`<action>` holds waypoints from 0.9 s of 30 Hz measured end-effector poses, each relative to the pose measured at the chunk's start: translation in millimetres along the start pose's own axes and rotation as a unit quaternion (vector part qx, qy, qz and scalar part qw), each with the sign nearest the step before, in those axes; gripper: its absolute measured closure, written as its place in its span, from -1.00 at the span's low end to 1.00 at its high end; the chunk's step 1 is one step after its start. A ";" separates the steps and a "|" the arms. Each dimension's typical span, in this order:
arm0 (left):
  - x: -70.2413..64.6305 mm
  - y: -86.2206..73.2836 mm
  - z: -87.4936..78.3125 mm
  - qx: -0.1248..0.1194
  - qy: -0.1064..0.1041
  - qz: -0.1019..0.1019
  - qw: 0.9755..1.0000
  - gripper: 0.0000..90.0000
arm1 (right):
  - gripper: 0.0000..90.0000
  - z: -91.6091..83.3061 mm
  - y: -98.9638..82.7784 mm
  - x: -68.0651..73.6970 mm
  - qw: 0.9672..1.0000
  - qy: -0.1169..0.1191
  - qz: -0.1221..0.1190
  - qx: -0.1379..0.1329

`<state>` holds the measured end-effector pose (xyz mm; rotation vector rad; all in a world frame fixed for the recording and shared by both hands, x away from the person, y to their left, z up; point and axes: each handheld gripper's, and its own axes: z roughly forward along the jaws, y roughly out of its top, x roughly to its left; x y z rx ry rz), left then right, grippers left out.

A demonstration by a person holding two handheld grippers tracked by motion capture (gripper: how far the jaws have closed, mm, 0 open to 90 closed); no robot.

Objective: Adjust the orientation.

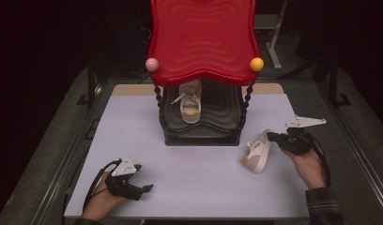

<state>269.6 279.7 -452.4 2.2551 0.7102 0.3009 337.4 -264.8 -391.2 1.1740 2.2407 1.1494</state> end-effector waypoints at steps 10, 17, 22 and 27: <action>0.0 -0.2 0.1 0.000 0.000 0.000 1.000 -0.71 | 0.99 -15.3 -14.2 -9.0 1.000 -0.004 0.015 -0.006; 0.1 -0.2 0.0 0.000 0.000 0.000 1.000 -0.71 | 0.99 -25.9 -27.3 -17.4 0.999 -0.008 0.033 0.001; 0.1 -0.2 0.2 -0.001 0.000 -0.001 1.000 -0.71 | 0.99 -30.8 -38.7 -24.2 0.999 -0.009 0.047 0.009; 0.3 -0.1 0.1 0.000 -0.001 -0.001 1.000 -0.71 | 0.99 -32.4 -47.9 -30.9 0.998 -0.005 0.059 0.021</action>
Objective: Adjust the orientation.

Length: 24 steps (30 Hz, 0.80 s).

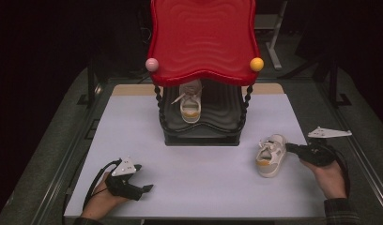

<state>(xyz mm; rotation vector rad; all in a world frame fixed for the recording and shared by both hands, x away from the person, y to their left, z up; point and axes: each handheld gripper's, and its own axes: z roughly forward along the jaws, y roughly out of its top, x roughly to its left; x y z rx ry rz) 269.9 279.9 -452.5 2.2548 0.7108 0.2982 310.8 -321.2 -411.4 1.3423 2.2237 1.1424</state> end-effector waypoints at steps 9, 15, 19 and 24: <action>0.0 0.0 0.1 -0.001 0.000 -0.001 1.000 -0.71 | 0.99 11.7 -14.6 -13.2 0.999 0.009 0.025 0.030; 0.0 -0.1 0.1 -0.001 0.000 -0.001 1.000 -0.71 | 0.99 -1.6 -20.3 -13.8 0.999 0.010 0.036 0.023; 0.1 0.0 0.0 0.000 0.000 0.000 1.000 -0.71 | 0.99 -10.9 -30.5 -0.3 0.999 0.017 0.026 0.028; 0.1 0.0 0.0 0.000 0.000 0.000 1.000 -0.71 | 0.99 -13.3 -41.9 21.0 0.998 0.034 0.009 0.053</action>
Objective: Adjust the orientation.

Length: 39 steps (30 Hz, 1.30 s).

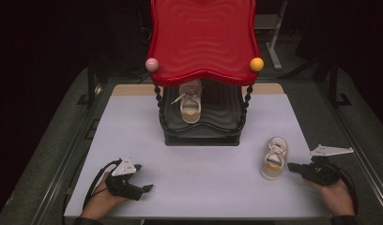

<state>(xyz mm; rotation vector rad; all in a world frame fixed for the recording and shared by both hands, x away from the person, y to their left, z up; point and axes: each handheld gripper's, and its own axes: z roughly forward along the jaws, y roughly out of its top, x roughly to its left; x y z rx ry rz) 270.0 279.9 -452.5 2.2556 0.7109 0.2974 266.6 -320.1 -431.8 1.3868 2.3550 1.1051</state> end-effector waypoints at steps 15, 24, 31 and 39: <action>0.0 0.0 0.3 -0.002 0.000 -0.002 1.000 -0.71 | 0.80 12.0 11.1 27.5 0.998 0.040 -0.041 0.006; 0.3 0.1 0.3 -0.001 -0.001 -0.001 1.000 -0.71 | 0.52 -12.5 40.4 41.1 0.994 0.071 -0.063 -0.045; 0.2 0.1 0.5 -0.002 -0.001 -0.003 1.000 -0.71 | 0.52 14.5 57.1 45.8 0.991 0.102 -0.083 -0.005; 0.3 0.1 0.5 -0.001 -0.001 -0.003 1.000 -0.71 | 0.52 39.0 62.6 46.5 0.990 0.099 -0.091 0.038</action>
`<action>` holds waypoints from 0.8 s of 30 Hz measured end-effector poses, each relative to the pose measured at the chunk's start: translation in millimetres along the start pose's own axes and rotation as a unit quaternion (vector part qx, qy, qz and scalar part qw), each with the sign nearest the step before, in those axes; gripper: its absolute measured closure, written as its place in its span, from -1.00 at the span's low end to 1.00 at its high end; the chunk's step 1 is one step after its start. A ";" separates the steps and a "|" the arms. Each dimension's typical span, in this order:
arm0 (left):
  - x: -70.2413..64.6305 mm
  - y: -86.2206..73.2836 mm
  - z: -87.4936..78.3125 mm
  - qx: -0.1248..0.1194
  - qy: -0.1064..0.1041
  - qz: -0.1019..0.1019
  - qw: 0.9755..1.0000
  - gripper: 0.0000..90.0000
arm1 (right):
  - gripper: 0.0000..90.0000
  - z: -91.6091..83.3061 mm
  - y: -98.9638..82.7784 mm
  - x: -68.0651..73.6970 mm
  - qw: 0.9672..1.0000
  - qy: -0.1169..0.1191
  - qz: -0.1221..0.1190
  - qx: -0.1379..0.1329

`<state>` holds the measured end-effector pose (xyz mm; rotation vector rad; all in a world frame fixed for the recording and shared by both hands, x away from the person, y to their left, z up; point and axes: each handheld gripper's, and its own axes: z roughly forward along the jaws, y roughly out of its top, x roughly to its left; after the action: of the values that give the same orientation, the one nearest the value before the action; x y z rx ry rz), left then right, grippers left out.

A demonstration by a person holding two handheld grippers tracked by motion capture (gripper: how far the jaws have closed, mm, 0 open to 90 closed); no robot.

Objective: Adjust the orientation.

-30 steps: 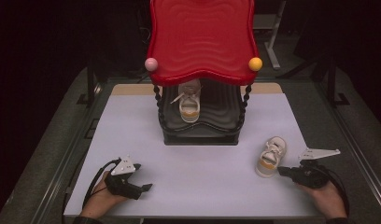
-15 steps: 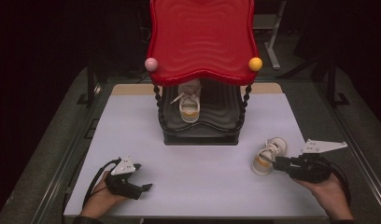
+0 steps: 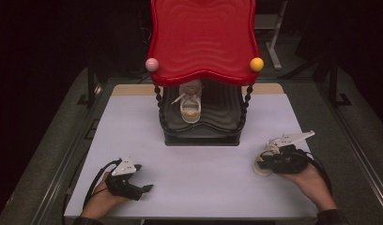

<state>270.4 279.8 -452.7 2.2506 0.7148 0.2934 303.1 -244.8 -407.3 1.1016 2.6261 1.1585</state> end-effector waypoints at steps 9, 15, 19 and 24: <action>0.3 0.1 -0.1 0.002 -0.001 0.001 1.000 -0.71 | 0.70 1.5 -1.3 -2.0 1.000 0.013 -0.009 0.003; 0.4 0.2 0.0 0.001 -0.002 0.000 1.000 -0.71 | 0.73 -0.4 -3.3 1.6 1.000 0.005 -0.020 -0.003; 0.3 0.2 0.0 0.001 -0.001 0.000 1.000 -0.71 | 0.73 -4.1 -7.5 9.7 1.000 -0.006 -0.029 -0.002; 0.4 0.2 -0.1 0.002 -0.001 0.002 1.000 -0.71 | 0.73 -10.0 -11.7 21.5 0.999 -0.006 -0.038 -0.002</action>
<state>270.8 280.0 -452.6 2.2550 0.7110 0.2917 277.0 -242.7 -403.4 0.9952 2.6313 1.1387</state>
